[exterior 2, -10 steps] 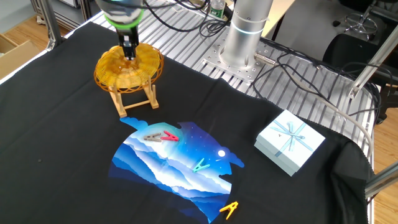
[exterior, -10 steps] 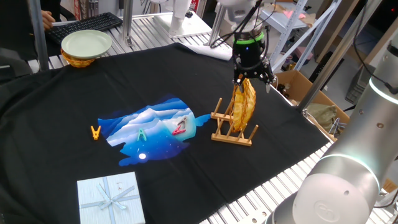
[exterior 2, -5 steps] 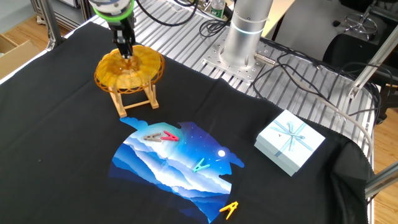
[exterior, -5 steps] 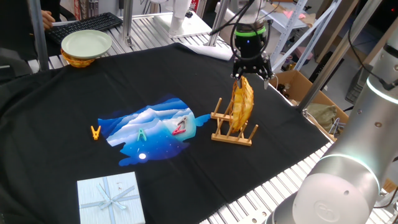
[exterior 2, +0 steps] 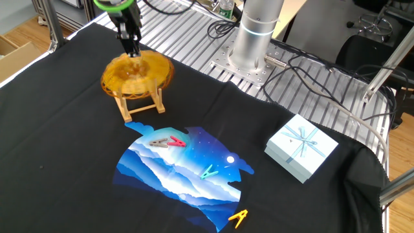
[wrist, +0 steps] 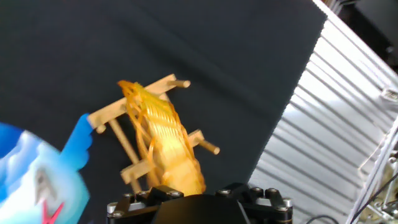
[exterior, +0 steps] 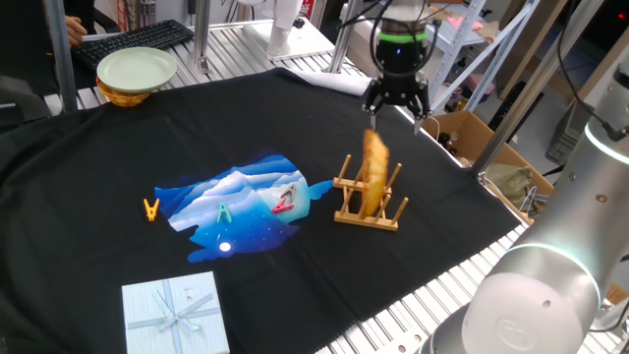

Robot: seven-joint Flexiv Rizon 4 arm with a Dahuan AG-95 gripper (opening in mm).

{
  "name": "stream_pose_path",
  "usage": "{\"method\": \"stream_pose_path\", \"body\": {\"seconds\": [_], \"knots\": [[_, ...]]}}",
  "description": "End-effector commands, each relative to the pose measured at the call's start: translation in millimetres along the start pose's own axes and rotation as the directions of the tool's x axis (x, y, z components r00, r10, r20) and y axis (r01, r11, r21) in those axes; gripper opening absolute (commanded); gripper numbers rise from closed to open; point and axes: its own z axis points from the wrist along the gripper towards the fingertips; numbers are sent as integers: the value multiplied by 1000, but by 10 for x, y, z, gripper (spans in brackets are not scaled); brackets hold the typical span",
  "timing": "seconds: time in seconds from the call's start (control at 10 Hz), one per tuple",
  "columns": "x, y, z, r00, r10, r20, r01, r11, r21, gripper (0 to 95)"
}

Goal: Put the dish on the dish rack

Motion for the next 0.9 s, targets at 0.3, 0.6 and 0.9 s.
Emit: {"method": "stream_pose_path", "body": {"seconds": [0.3,0.6,0.9], "knots": [[212,-51,-243,943,-329,56,333,938,-91,190],[297,-147,-378,870,-487,80,493,866,-83,0],[411,-279,-394,738,-652,175,670,738,-79,0]]}}
